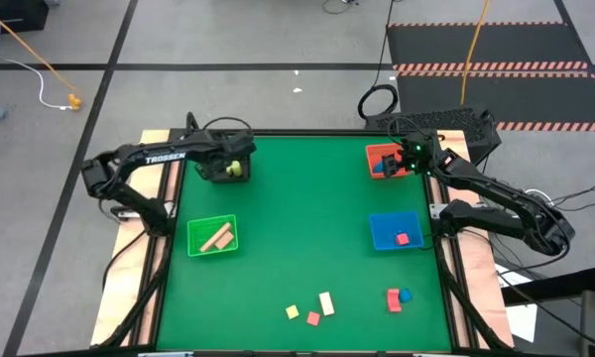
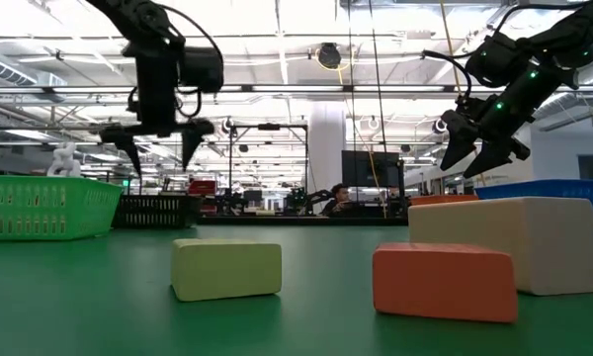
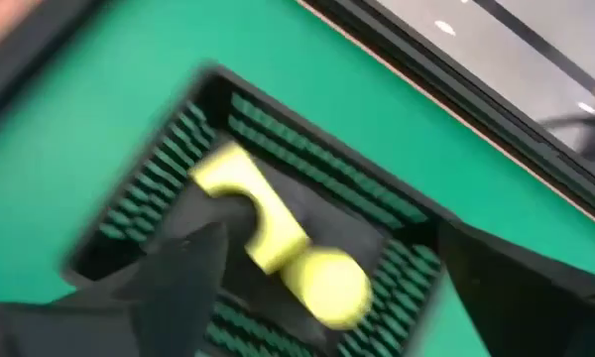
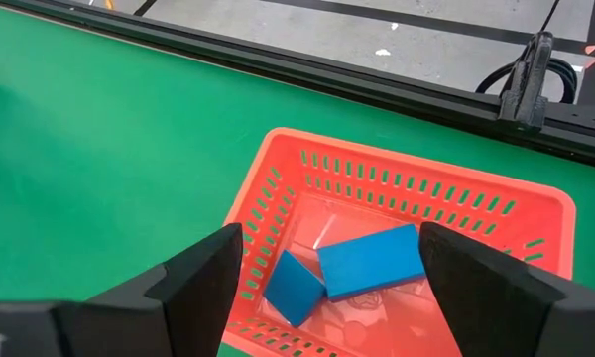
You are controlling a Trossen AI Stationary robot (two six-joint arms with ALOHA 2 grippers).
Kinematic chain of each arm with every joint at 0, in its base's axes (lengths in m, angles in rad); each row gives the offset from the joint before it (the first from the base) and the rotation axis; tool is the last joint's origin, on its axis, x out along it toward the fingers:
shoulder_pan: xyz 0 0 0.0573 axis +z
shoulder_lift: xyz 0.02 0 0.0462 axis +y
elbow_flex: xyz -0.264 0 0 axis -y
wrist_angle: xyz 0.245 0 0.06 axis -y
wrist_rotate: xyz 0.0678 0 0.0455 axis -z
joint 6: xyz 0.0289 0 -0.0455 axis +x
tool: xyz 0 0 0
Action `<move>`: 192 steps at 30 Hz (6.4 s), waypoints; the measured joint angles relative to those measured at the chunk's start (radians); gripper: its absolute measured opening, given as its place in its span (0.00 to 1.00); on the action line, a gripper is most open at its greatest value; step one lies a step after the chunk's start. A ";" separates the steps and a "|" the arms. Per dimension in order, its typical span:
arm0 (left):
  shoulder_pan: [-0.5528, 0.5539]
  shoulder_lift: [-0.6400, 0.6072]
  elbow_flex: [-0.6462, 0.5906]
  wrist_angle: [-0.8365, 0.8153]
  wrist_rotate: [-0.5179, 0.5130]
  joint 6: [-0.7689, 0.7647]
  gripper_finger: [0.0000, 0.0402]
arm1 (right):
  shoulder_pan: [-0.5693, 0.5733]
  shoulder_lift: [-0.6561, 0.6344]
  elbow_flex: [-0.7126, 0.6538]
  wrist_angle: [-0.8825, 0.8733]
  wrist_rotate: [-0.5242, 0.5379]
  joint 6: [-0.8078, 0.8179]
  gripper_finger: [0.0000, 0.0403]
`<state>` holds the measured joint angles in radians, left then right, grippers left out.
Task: Sort & place blocks by color
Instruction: Put the yellow green block into the black bin, then put the orange block into the blue bin
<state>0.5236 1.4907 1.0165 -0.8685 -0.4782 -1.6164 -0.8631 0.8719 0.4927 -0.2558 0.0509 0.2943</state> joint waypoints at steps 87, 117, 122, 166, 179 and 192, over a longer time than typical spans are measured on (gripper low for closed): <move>-1.250 0.521 0.001 1.271 -0.020 1.248 0.74 | 0.000 0.000 0.000 -0.003 0.000 0.000 0.74; -1.104 0.457 -0.002 1.093 0.031 1.038 0.34 | 0.000 0.000 0.000 -0.003 0.000 0.000 0.74; -1.052 0.335 0.000 0.958 0.025 1.017 0.34 | 0.000 0.000 0.000 -0.003 0.000 0.000 0.74; -0.195 -0.104 -0.031 -0.042 -0.148 0.895 0.34 | 0.000 0.000 0.000 -0.003 0.000 0.000 0.74; -0.081 -0.103 -0.234 0.248 -0.012 0.822 0.42 | 0.000 0.000 0.000 -0.003 0.000 0.000 0.74; -0.166 -0.161 -0.239 0.404 0.049 0.888 0.54 | 0.000 0.000 0.000 -0.003 0.000 0.000 0.74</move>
<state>0.3572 1.3299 0.7776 -0.4643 -0.4296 -0.7282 -0.8627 0.8715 0.4927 -0.2589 0.0509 0.2943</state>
